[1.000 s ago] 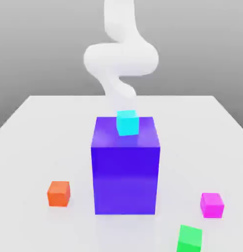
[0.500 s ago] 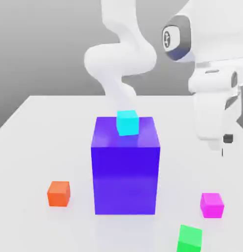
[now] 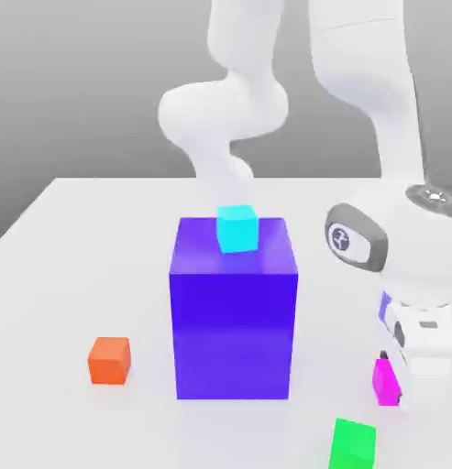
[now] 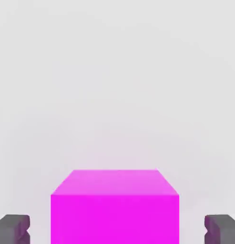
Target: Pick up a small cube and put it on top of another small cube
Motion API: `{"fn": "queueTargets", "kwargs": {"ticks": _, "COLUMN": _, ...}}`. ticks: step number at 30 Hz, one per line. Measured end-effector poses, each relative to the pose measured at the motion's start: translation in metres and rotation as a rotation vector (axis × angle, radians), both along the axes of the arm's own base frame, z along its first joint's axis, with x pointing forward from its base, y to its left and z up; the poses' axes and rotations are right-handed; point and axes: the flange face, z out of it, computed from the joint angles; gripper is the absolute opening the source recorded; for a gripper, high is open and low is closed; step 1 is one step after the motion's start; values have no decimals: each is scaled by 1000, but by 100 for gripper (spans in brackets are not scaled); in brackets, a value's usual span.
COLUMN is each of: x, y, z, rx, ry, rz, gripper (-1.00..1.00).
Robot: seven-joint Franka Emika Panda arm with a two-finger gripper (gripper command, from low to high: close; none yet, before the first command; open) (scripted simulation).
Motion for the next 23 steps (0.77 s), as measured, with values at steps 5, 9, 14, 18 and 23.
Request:
{"fn": "queueTargets", "kwargs": {"ticks": 5, "x": 0, "y": 0, "z": 6, "rx": -1, "ry": 1, "rz": 1, "gripper": -100}}
{"fn": "queueTargets", "kwargs": {"ticks": 9, "x": 0, "y": 0, "z": 49, "rx": -1, "ry": 1, "rz": 1, "gripper": -100}}
{"fn": "queueTargets", "kwargs": {"ticks": 14, "x": 79, "y": -52, "z": 91, "rx": -2, "ry": 1, "rz": -317, "gripper": -100}}
{"fn": "queueTargets", "kwargs": {"ticks": 18, "x": 117, "y": -87, "z": 83, "rx": 0, "ry": 1, "rz": -481, "gripper": -100}}
{"fn": "queueTargets", "kwargs": {"ticks": 23, "x": 118, "y": -89, "z": 56, "rx": 0, "ry": 1, "rz": -490, "gripper": 100}}
